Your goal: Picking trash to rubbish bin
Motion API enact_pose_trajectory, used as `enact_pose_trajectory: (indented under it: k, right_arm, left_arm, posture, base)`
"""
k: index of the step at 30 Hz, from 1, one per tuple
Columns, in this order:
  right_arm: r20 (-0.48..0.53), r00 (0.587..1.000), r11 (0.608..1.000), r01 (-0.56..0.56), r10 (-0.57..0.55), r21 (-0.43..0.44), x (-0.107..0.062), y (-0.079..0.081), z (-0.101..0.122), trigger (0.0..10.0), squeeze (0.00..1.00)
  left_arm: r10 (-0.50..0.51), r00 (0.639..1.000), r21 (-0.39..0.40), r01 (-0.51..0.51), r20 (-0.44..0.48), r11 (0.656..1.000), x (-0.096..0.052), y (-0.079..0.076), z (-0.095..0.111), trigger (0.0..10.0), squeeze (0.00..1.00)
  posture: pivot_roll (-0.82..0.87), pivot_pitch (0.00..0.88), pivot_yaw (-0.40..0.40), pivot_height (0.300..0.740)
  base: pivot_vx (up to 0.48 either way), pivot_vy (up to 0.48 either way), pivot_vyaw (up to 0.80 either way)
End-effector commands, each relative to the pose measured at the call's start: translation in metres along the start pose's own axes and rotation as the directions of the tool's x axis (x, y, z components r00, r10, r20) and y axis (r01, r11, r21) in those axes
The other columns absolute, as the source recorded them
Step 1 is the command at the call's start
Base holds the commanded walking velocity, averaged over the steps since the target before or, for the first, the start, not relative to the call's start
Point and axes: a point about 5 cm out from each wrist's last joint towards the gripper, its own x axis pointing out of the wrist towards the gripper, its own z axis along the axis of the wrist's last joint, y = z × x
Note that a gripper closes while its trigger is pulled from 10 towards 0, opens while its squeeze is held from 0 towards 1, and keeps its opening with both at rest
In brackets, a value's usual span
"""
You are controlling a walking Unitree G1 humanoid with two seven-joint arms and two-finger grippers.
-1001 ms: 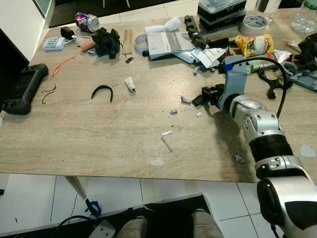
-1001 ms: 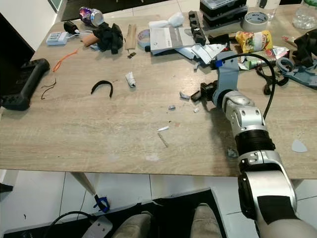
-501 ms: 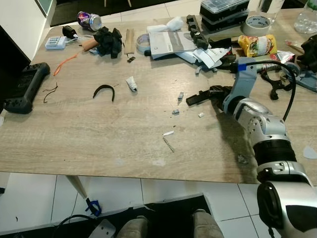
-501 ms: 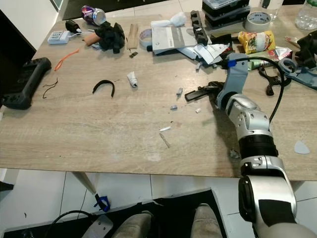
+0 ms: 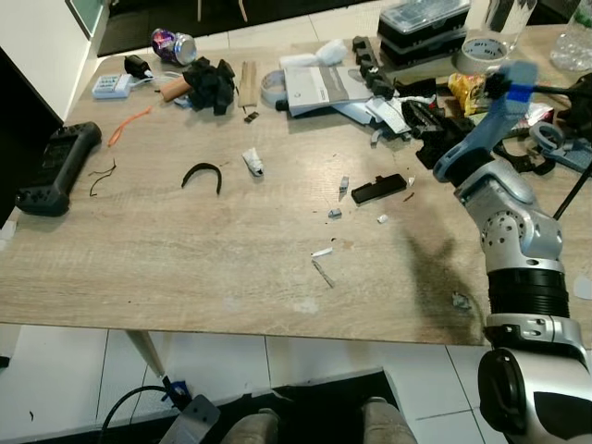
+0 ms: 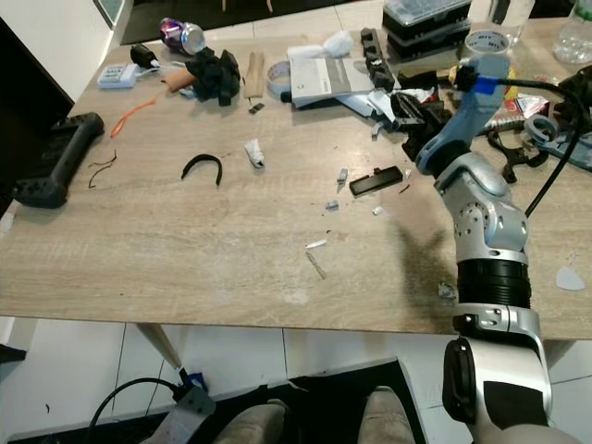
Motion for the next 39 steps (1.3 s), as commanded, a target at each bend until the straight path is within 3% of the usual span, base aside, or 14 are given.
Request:
enact_pose_trajectory:
  k: [1,2,3,4,5,6,11,13,17,23,30,31,32,39]
  right_arm:
    - [-0.077,0.997,0.999,-0.006,0.002,-0.051,-0.003,0.0,-0.013,0.2,0.0]
    - [-0.181,0.982,0.989,0.034,-0.06,-0.141,-0.006,-0.008,-0.026,10.0,0.0]
    - [-0.181,0.982,0.989,0.034,-0.06,-0.141,-0.006,-0.008,-0.026,10.0,0.0]
    - [-0.228,0.968,0.978,0.057,-0.103,-0.199,-0.009,-0.016,-0.031,10.0,0.78]
    - [-0.228,0.968,0.978,0.057,-0.103,-0.199,-0.009,-0.016,-0.031,10.0,0.78]
    - [-0.287,0.943,0.943,0.065,-0.165,-0.328,-0.015,-0.029,-0.034,10.0,1.0]
    - [-0.302,0.93,0.874,0.04,-0.211,-0.485,-0.018,-0.047,-0.022,10.0,1.0]
    - [-0.302,0.93,0.874,0.04,-0.211,-0.485,-0.018,-0.047,-0.022,10.0,1.0]
    - [-0.304,0.938,0.834,-0.03,-0.167,-0.55,-0.015,-0.044,-0.018,10.0,1.0]
    - [-0.277,0.952,0.83,-0.045,-0.133,-0.556,-0.007,-0.036,-0.021,10.0,1.0]
    - [-0.222,0.97,0.854,-0.029,-0.102,-0.52,0.005,-0.029,-0.022,10.0,1.0]
    - [-0.221,0.97,0.857,-0.03,-0.098,-0.514,0.006,-0.029,-0.022,10.0,0.08]
    - [-0.232,0.969,0.854,-0.048,-0.086,-0.518,0.01,-0.028,-0.023,10.0,0.0]
    - [-0.252,0.966,0.826,-0.09,-0.064,-0.556,0.016,-0.025,-0.02,10.0,0.0]
  left_arm:
    - [-0.023,1.0,-0.013,0.023,0.001,1.0,0.002,-0.009,0.0,10.0,0.0]
    - [-0.022,1.0,-0.013,0.022,0.003,1.0,0.003,-0.009,0.001,10.0,0.0]
    - [-0.022,1.0,-0.013,0.022,0.003,1.0,0.003,-0.009,0.001,10.0,0.0]
    - [-0.022,1.0,-0.014,0.022,0.005,1.0,0.003,-0.009,0.002,10.0,0.0]
    - [-0.022,1.0,-0.014,0.022,0.005,1.0,0.003,-0.009,0.002,10.0,0.0]
    - [-0.024,1.0,-0.017,0.024,0.003,1.0,0.003,-0.01,0.002,10.0,0.0]
    - [-0.03,0.999,-0.026,0.03,-0.02,0.999,0.002,-0.013,-0.008,10.0,0.0]
    - [-0.03,0.999,-0.026,0.03,-0.02,0.999,0.002,-0.013,-0.008,10.0,0.0]
    - [-0.029,0.999,-0.037,0.028,-0.036,0.999,0.0,-0.014,-0.016,10.0,0.0]
    - [-0.03,0.999,-0.044,0.028,-0.046,0.999,-0.002,-0.015,-0.024,10.0,0.0]
    - [-0.03,0.998,-0.04,0.028,-0.054,0.999,-0.006,-0.013,-0.036,10.0,0.0]
    - [-0.029,0.998,-0.039,0.027,-0.055,0.999,-0.007,-0.012,-0.038,10.0,0.0]
    - [-0.026,0.998,-0.032,0.024,-0.062,0.999,-0.01,-0.009,-0.042,10.0,0.0]
    - [-0.017,0.996,-0.021,0.015,-0.085,1.0,-0.018,0.001,-0.056,10.0,0.0]
  posture:
    - [-0.12,0.096,0.112,0.74]
    - [-0.12,0.095,0.112,0.74]
    - [-0.12,0.095,0.112,0.74]
    - [-0.12,0.096,0.112,0.74]
    - [-0.12,0.096,0.112,0.74]
    - [-0.12,0.096,0.112,0.74]
    - [-0.1,0.111,0.11,0.74]
    - [-0.1,0.111,0.11,0.74]
    - [-0.09,0.125,0.104,0.74]
    - [-0.08,0.145,0.105,0.74]
    - [-0.05,0.19,0.122,0.74]
    - [-0.04,0.199,0.126,0.74]
    - [-0.02,0.222,0.138,0.74]
    - [0.01,0.255,0.162,0.74]
  base:
    - [0.0,0.0,0.0]
    - [0.0,0.0,0.0]
    - [0.0,0.0,0.0]
    - [0.0,0.0,0.0]
    - [0.0,0.0,0.0]
    - [0.0,0.0,0.0]
    - [0.0,0.0,0.0]
    - [0.0,0.0,0.0]
    - [0.0,0.0,0.0]
    - [0.0,0.0,0.0]
    - [0.0,0.0,0.0]
    - [0.0,0.0,0.0]
    - [0.0,0.0,0.0]
    - [0.0,0.0,0.0]
